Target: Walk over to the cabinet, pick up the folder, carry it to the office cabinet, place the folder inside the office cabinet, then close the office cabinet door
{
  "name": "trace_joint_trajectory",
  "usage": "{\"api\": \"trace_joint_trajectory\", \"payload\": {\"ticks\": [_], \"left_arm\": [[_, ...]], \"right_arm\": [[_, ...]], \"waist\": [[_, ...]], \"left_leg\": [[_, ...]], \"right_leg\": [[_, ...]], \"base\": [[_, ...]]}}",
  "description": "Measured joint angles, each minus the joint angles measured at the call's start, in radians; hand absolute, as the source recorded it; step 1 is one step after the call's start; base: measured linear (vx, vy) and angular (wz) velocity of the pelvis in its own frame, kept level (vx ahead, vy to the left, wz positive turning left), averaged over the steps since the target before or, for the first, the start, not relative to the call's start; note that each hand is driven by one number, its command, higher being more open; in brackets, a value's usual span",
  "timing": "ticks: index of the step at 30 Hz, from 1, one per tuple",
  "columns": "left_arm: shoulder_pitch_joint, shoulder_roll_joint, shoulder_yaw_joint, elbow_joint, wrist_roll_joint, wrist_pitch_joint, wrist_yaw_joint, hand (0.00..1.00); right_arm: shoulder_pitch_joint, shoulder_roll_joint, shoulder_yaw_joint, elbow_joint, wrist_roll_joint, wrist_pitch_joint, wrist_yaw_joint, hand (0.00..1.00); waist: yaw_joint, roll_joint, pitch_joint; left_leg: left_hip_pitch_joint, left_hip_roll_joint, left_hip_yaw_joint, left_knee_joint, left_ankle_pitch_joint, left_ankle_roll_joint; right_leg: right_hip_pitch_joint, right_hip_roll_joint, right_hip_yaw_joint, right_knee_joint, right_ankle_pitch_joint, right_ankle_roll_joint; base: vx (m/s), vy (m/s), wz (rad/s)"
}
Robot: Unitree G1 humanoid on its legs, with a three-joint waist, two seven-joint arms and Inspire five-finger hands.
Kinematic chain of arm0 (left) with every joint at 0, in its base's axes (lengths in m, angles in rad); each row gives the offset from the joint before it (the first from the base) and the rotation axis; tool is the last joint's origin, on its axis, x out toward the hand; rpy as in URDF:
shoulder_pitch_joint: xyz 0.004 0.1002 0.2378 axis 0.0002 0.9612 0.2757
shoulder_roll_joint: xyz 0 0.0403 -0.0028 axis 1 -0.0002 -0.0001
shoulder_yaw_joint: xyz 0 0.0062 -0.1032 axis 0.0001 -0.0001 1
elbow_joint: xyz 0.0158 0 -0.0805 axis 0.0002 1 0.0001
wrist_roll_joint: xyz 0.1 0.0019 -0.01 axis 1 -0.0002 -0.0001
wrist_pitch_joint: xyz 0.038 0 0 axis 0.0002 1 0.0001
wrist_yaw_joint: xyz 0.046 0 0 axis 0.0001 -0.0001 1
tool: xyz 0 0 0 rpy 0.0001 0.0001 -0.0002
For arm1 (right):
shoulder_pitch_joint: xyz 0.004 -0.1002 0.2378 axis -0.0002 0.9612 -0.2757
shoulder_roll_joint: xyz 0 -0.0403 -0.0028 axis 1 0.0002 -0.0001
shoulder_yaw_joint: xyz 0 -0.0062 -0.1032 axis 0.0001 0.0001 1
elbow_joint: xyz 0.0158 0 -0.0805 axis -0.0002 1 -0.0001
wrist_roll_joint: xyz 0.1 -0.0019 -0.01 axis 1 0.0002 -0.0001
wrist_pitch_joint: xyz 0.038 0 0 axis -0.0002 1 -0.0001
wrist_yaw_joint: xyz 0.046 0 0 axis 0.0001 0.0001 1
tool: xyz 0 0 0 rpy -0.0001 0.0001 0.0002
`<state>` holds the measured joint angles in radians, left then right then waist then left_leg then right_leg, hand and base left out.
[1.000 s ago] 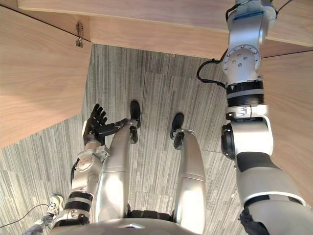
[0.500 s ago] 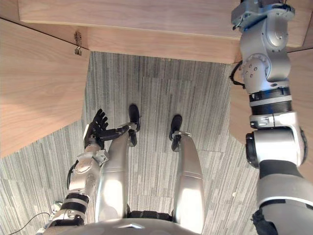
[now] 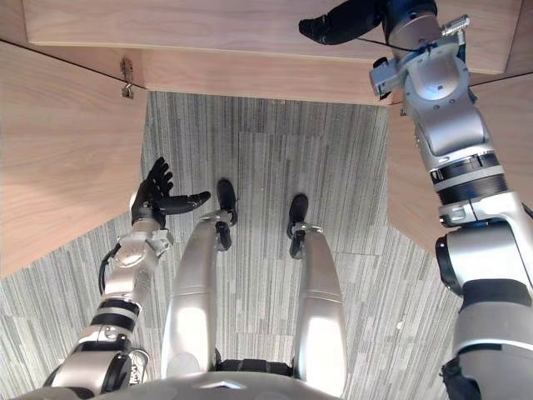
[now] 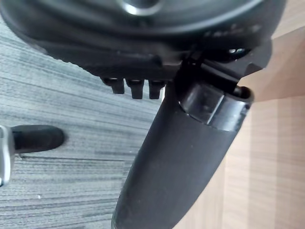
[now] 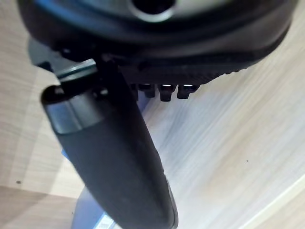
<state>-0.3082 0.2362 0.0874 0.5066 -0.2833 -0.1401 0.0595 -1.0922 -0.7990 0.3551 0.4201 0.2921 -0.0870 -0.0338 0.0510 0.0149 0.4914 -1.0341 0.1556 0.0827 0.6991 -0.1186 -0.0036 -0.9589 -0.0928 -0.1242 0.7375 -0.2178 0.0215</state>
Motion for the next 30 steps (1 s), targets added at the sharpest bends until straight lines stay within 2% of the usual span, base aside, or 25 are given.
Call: {"api": "trace_joint_trajectory", "payload": {"ticks": [7,12,20,23,26,28,30], "left_arm": [[-0.004,0.001,0.010,-0.004,0.000,0.010,0.000,1.00],[0.015,0.001,0.033,-0.032,0.001,0.010,-0.004,1.00],[0.105,-0.022,0.042,-0.085,0.020,0.009,-0.030,1.00],[0.132,-0.047,0.043,-0.090,0.020,0.009,-0.030,1.00],[0.134,-0.090,0.046,-0.089,0.024,0.009,-0.021,1.00],[0.128,-0.126,0.046,-0.089,0.057,0.009,-0.014,1.00],[0.122,-0.146,0.047,-0.089,0.062,0.009,-0.006,1.00]], "right_arm": [[0.132,-0.065,-0.003,-0.159,-0.170,0.001,-0.001,1.00],[0.246,-0.069,-0.029,-0.254,-0.172,-0.007,0.009,1.00],[0.411,-0.056,-0.116,-0.334,0.154,-0.035,0.121,1.00],[0.489,0.000,-0.180,-0.391,0.223,-0.035,0.146,1.00],[0.561,0.156,-0.309,-0.479,0.240,-0.043,0.124,1.00],[0.566,0.290,-0.405,-0.548,0.238,-0.077,0.047,1.00],[0.550,0.368,-0.449,-0.591,0.208,-0.116,-0.034,1.00]], "waist": [[0.003,0.000,0.000],[0.005,0.000,0.000],[0.019,-0.001,0.000],[0.025,-0.001,-0.001],[0.028,-0.001,-0.001],[0.028,-0.001,-0.001],[0.027,-0.004,-0.005]], "left_leg": [[-0.005,0.017,0.017,0.000,-0.003,0.005],[-0.004,0.020,0.016,0.000,-0.003,0.005],[0.001,0.019,0.020,0.001,-0.005,0.008],[0.006,0.019,0.023,0.000,-0.005,0.008],[0.006,0.019,0.025,0.002,-0.008,0.007],[0.008,0.019,0.028,0.007,-0.010,0.008],[0.010,0.019,0.033,0.010,-0.011,0.010]], "right_leg": [[-0.003,0.011,0.002,-0.011,0.002,0.001],[-0.003,0.014,0.001,-0.010,0.002,0.001],[-0.001,0.012,0.004,-0.006,0.001,0.001],[0.000,0.012,0.007,-0.005,0.001,0.001],[0.002,0.012,0.006,-0.012,0.001,0.001],[0.004,0.011,0.009,-0.008,0.001,0.001],[0.004,0.010,0.012,-0.001,0.001,0.001]], "base": [[0.04,-0.005,-0.04],[0.01,-0.002,0.00],[0.00,0.000,0.00],[0.01,-0.001,-0.01],[0.00,0.000,0.00],[0.00,0.000,0.00],[0.01,0.001,-0.02]]}}
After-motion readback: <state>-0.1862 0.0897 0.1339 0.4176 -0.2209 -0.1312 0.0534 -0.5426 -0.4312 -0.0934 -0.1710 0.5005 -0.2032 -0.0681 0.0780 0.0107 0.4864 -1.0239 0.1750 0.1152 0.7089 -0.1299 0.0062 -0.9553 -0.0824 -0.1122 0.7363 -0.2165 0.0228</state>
